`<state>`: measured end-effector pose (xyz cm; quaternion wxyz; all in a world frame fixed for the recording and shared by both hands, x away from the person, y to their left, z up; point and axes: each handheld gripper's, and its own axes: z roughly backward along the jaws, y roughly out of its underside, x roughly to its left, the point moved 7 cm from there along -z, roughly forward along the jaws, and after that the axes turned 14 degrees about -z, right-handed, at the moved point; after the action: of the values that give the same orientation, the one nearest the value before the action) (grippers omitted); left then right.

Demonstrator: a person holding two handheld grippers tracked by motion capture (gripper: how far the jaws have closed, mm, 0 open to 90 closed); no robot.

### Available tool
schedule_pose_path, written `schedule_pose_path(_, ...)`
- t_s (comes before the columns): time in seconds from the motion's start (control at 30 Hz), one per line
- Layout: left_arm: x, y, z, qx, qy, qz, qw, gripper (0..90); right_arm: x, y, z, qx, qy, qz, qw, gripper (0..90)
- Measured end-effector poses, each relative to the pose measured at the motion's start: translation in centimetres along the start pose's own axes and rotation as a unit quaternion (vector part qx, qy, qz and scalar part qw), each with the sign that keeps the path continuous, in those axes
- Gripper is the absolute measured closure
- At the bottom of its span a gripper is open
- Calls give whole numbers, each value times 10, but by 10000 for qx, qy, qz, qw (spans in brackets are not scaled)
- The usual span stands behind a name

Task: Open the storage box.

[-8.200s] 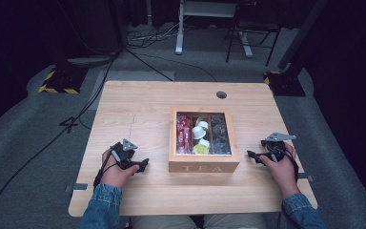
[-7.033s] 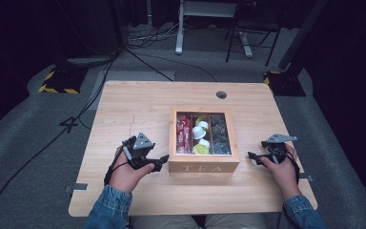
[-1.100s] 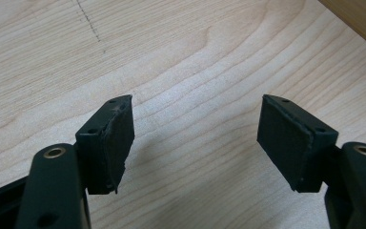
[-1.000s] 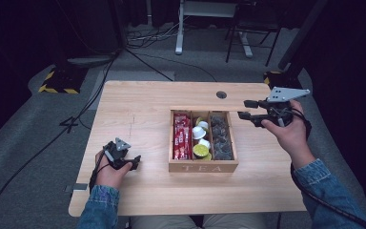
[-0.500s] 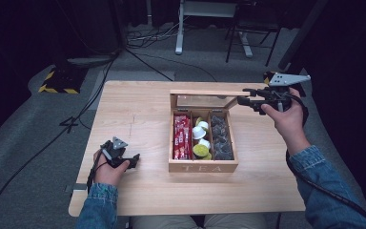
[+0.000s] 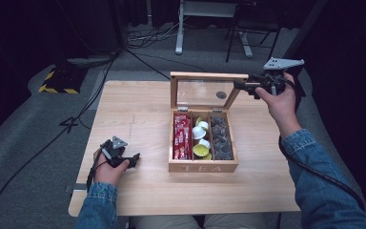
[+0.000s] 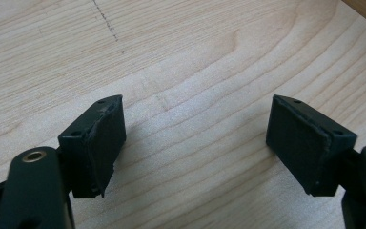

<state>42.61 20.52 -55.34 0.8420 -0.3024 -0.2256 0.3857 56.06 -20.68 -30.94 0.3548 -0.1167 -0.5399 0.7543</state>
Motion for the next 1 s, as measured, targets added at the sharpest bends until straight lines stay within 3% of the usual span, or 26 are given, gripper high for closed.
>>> schedule_pose_path(0.43, 0, 0, 0, -5, 17, -2, 10000, 212, -26, -6, -34, 49, 261, -251, 9993, 547)
schedule_pose_path(0.53, 0, 0, 0, -6, 15, -16, 10000, 211, -35, -6, -42, 26, 339, -414, 9986, 550)
schedule_pose_path(1.0, 0, 0, 0, -12, 28, -14, 10000, 209, -51, -7, -59, 64, 590, -502, 9970, 511)
